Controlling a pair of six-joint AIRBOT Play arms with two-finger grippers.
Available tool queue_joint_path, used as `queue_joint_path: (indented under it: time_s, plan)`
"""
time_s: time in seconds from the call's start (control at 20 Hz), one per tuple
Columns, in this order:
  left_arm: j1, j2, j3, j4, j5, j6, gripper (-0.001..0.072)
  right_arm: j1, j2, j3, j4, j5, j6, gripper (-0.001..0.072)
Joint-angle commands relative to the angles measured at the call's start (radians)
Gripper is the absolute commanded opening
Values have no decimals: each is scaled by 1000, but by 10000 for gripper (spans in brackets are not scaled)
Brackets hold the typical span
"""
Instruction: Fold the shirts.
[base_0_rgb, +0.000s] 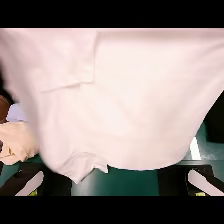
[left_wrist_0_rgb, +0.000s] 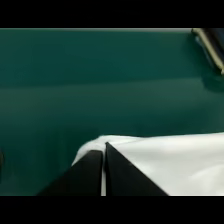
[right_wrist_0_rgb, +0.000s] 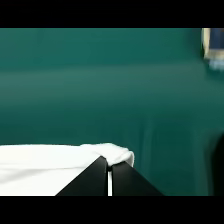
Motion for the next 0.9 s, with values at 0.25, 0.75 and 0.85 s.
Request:
queue_joint_path:
  time_s: [0.25, 0.75, 0.85]
  plan:
    - [0, -419, -284, -34, 140, 107, 23, 191, -459, -198, -184, -81, 17, 14]
    - [27, -586, -167, -3, 13, 138, 22, 191, -615, -51, -187, -74, -28, 14]
    - [18, -564, -222, 71, -42, 142, 22, 193, -552, -171, -186, -109, -28, 14]
